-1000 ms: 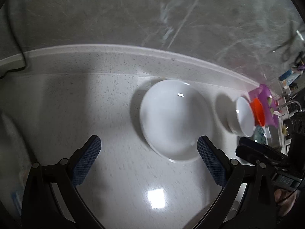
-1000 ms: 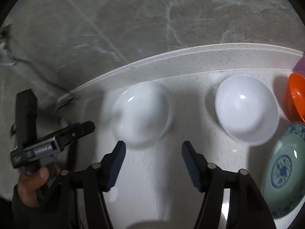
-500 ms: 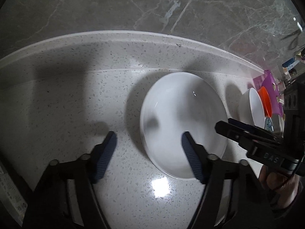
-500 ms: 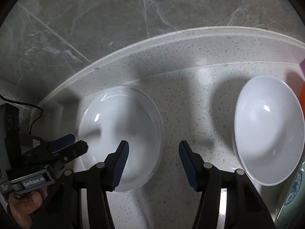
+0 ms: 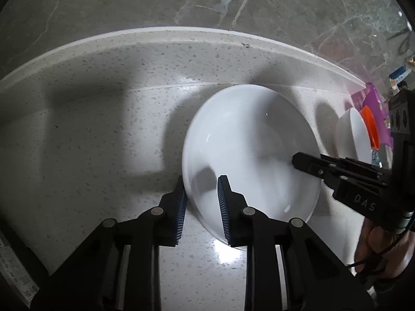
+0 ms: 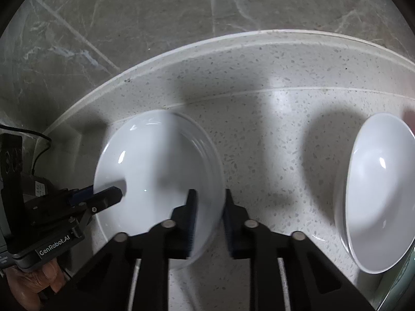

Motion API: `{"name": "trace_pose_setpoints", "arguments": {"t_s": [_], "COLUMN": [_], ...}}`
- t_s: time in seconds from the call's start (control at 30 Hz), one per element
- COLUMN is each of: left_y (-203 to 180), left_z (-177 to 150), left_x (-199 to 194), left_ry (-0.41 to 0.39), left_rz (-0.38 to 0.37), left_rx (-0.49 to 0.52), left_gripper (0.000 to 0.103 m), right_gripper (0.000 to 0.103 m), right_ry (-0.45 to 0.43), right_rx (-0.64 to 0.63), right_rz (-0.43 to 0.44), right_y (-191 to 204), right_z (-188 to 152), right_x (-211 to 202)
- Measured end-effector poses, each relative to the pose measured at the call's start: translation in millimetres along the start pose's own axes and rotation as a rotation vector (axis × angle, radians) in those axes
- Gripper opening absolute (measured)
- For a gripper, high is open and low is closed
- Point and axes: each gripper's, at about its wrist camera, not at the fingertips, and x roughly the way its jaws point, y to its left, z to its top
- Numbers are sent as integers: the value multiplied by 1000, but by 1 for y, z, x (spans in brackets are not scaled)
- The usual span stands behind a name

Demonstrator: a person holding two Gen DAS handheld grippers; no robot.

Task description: Organize plates and bowls

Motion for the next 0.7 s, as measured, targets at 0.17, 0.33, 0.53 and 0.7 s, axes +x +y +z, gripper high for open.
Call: {"name": "trace_pose_setpoints", "arguments": {"t_s": [0.17,0.33,0.53,0.7], "left_y": [-1,-6,-16,-28], "left_z": [0,-4,-12,-18], "left_x": [3,5,4,-13], "left_ry": [-6,-18,-26,-61], "left_rz": [9,31,31,28], "left_rx": [8,19,25,31], "left_gripper": [17,17,17,17], "right_gripper": [13,13,13,13], "right_ry": [-7,-24,-43,-54], "right_rx": [-27,-64,-91,-91], "right_rz": [-12,-27,-36,-21], "right_y": [1,-1,2,0], "right_z": [-2,-7,-9,-15], "right_x": [-3,-11,-19,-30]}}
